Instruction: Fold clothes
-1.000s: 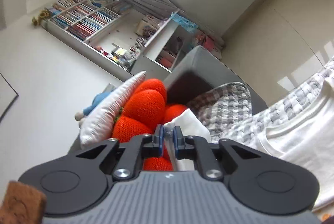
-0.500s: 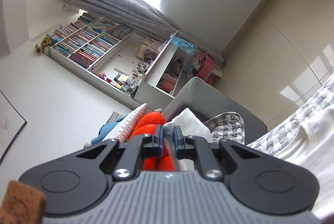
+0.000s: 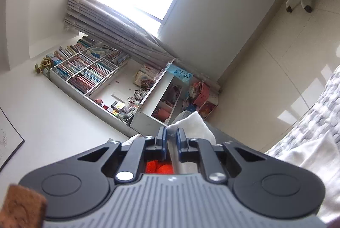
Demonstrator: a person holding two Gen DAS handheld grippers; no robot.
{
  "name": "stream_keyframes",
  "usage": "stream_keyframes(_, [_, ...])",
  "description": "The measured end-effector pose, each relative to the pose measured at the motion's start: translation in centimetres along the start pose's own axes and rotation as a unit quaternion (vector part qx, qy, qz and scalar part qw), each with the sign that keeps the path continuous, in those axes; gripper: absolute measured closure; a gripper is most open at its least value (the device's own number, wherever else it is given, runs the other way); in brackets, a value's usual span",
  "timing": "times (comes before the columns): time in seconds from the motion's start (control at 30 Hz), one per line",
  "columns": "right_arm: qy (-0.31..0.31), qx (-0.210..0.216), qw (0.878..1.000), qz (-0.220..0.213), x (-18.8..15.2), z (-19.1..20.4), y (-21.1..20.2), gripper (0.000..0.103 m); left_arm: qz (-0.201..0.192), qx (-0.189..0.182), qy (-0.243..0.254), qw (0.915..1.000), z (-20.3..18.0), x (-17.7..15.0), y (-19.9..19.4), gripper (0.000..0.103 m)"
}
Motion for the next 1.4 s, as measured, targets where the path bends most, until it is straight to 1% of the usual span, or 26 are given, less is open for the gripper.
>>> stream_keyframes(0.1, [-0.013, -0.020, 1.000, -0.005, -0.1, -1.4, -1.2, 0.092, -0.004, 0.002, 0.022, 0.9997, -0.1, -0.2, -0.3, 0.072])
stream_keyframes(0.17, [-0.015, -0.041, 0.999, -0.012, -0.3, -2.8, -2.2, 0.092, -0.002, 0.002, 0.037, 0.9993, -0.2, -0.4, -0.2, 0.072])
stream_keyframes(0.23, [-0.001, -0.055, 0.998, -0.024, -0.4, -4.3, -3.4, 0.092, -0.004, 0.001, 0.050, 0.9987, -0.3, -0.5, -0.3, 0.072])
stream_keyframes(0.37, [0.021, -0.069, 0.997, -0.042, -0.8, -6.3, -5.8, 0.092, 0.000, -0.004, 0.060, 0.9982, -0.2, -0.7, -0.4, 0.072])
stream_keyframes(0.53, [0.027, -0.106, 0.994, -0.023, -2.4, -8.6, -7.6, 0.092, 0.011, -0.006, 0.043, 0.9990, 0.5, -0.9, -0.7, 0.072])
stream_keyframes(0.7, [0.034, -0.124, 0.992, -0.008, -3.8, -9.9, -8.9, 0.092, 0.021, 0.003, 0.035, 0.9992, 1.1, -1.2, -1.1, 0.072])
stream_keyframes(0.8, [0.042, -0.133, 0.990, 0.002, -4.4, -10.2, -9.3, 0.091, 0.026, 0.000, 0.014, 0.9996, 1.8, -1.2, -1.4, 0.072])
stream_keyframes(0.93, [0.030, -0.159, 0.987, 0.014, -4.7, -10.5, -10.0, 0.090, 0.030, -0.004, -0.022, 0.9993, 2.8, -1.0, -2.3, 0.072])
stream_keyframes(1.0, [0.036, -0.159, 0.986, 0.017, -4.6, -10.7, -10.4, 0.088, 0.020, -0.005, -0.040, 0.9990, 3.6, -0.6, -3.4, 0.071])
stream_keyframes(1.03, [0.035, -0.160, 0.986, 0.021, -4.6, -10.8, -10.5, 0.087, 0.012, -0.005, -0.053, 0.9985, 4.1, -0.3, -3.9, 0.068])
stream_keyframes(1.1, [0.023, -0.167, 0.985, 0.031, -4.3, -10.7, -10.7, 0.083, 0.002, -0.010, -0.082, 0.9966, 4.9, 0.3, -4.3, 0.065])
stream_keyframes(1.23, [0.007, -0.170, 0.985, 0.029, -3.2, -10.5, -10.6, 0.082, 0.001, -0.012, -0.115, 0.9933, 5.2, 1.4, -3.3, 0.064])
stream_keyframes(1.33, [-0.016, -0.172, 0.984, 0.050, -3.3, -10.0, -9.4, 0.081, -0.001, -0.009, -0.125, 0.9921, 4.9, 2.2, -2.2, 0.062])
stream_keyframes(1.37, [-0.033, -0.178, 0.982, 0.061, -3.4, -9.7, -9.0, 0.074, -0.001, -0.002, -0.122, 0.9925, 4.7, 2.4, -1.8, 0.062])
stream_keyframes(1.4, [-0.048, -0.184, 0.979, 0.072, -3.6, -9.7, -8.6, 0.063, 0.001, 0.005, -0.113, 0.9936, 4.4, 2.4, -1.4, 0.062])
Point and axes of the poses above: each gripper's, at about its wrist camera, not at the fingertips, and y roughly the way its jaws point, z to its left, x to its top, the point moved 9 cm from there along y, roughly the way its jaws point, and after that the axes turned 10 degrees about x, right-handed, at the moved point
